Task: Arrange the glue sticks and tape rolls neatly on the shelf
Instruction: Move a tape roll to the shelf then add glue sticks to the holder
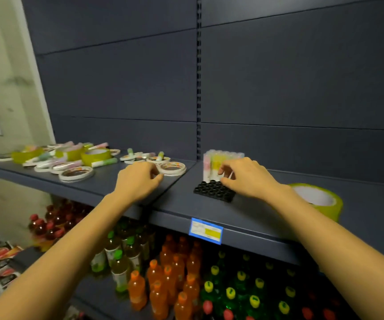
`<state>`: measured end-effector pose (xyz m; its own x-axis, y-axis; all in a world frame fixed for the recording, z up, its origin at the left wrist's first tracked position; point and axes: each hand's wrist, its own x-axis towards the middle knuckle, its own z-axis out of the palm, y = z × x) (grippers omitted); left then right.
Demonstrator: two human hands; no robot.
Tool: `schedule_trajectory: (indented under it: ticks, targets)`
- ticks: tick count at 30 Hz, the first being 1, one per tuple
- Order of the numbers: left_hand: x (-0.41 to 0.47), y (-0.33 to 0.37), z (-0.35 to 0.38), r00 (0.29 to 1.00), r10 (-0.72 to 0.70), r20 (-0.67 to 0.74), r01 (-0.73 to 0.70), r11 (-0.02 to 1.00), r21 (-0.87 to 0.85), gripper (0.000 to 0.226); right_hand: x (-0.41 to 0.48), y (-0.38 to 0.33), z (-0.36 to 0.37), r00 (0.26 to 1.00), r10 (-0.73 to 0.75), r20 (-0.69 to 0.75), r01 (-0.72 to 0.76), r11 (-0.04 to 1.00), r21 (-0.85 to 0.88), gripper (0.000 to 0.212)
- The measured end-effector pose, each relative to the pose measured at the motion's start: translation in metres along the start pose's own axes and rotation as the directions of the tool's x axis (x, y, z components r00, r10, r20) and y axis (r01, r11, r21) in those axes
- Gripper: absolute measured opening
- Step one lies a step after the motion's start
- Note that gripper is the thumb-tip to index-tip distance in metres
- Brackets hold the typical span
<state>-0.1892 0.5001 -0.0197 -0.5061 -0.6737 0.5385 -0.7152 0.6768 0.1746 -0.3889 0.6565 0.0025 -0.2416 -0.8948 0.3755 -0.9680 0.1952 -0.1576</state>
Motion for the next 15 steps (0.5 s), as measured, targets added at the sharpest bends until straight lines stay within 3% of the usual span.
schedule_trajectory:
  ticks: [8, 15]
  targets:
    - [0.015, -0.103, -0.007, 0.996, 0.05, 0.069, -0.053, 0.998, 0.037, 0.032, 0.053, -0.084, 0.05, 0.998, 0.063, 0.03, -0.063, 0.998, 0.015, 0.019]
    - [0.053, -0.136, 0.014, 0.95, -0.07, 0.303, 0.036, 0.993, 0.116, 0.059, 0.095, -0.112, 0.071, 0.974, 0.217, 0.067, -0.214, 0.976, -0.048, 0.018]
